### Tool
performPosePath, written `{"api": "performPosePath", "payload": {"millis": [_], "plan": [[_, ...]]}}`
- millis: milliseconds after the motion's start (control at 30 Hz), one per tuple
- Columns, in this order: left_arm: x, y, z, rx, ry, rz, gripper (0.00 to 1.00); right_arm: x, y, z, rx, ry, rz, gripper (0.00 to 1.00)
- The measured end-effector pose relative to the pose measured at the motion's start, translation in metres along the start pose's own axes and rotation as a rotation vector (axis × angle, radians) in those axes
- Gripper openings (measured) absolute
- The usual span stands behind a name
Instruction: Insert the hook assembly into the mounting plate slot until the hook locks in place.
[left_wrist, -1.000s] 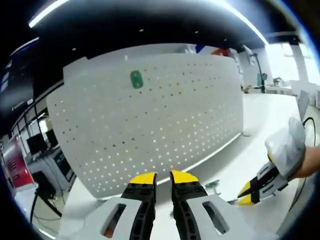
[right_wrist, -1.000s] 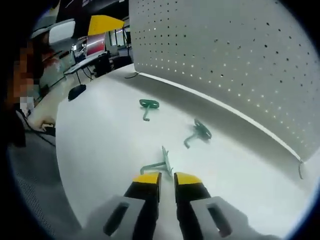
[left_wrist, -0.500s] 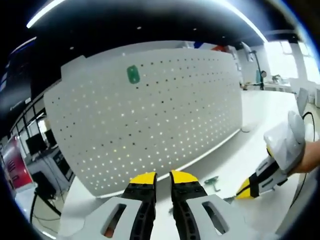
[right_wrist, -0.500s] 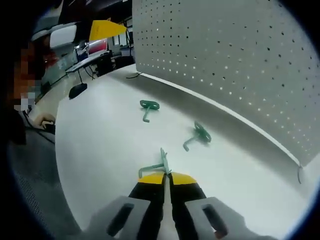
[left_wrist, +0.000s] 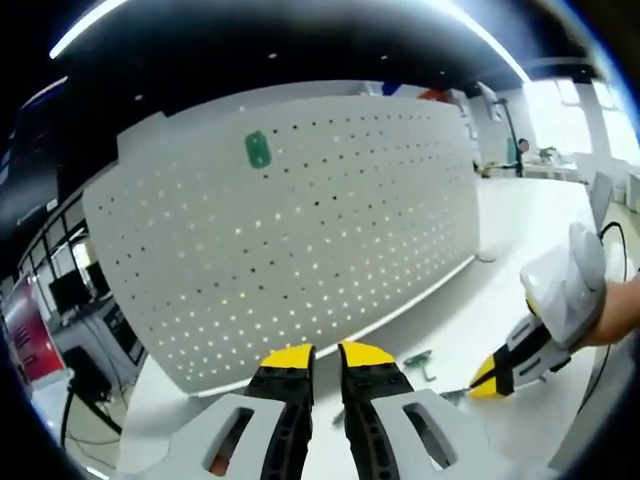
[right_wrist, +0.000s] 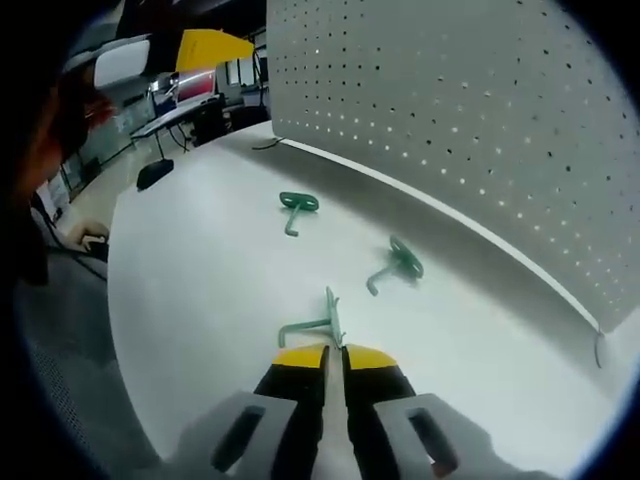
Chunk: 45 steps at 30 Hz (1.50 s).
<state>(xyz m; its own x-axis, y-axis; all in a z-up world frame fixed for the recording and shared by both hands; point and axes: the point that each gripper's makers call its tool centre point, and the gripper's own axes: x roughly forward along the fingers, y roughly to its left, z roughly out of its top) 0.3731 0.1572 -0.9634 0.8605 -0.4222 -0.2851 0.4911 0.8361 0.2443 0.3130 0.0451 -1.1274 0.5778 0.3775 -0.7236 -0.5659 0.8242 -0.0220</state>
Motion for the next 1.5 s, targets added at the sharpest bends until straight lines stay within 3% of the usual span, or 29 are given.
{"api": "performPosePath", "payload": {"millis": [667, 933, 1300, 1500], "plan": [[0.0, -0.007, -0.005, 0.009, 0.011, -0.02, 0.09, -0.01, -0.01, 0.017, 0.009, -0.068, -0.031, 0.0], [0.001, -0.007, -0.006, 0.006, 0.015, -0.024, 0.08, -0.007, -0.01, 0.009, 0.001, -0.034, -0.033, 0.0], [0.001, -0.008, -0.007, 0.006, 0.015, -0.029, 0.08, 0.003, -0.006, 0.002, 0.015, -0.004, -0.031, 0.09], [0.001, -0.009, -0.007, 0.008, 0.016, -0.03, 0.08, 0.005, -0.012, 0.006, 0.012, -0.02, -0.053, 0.09]]}}
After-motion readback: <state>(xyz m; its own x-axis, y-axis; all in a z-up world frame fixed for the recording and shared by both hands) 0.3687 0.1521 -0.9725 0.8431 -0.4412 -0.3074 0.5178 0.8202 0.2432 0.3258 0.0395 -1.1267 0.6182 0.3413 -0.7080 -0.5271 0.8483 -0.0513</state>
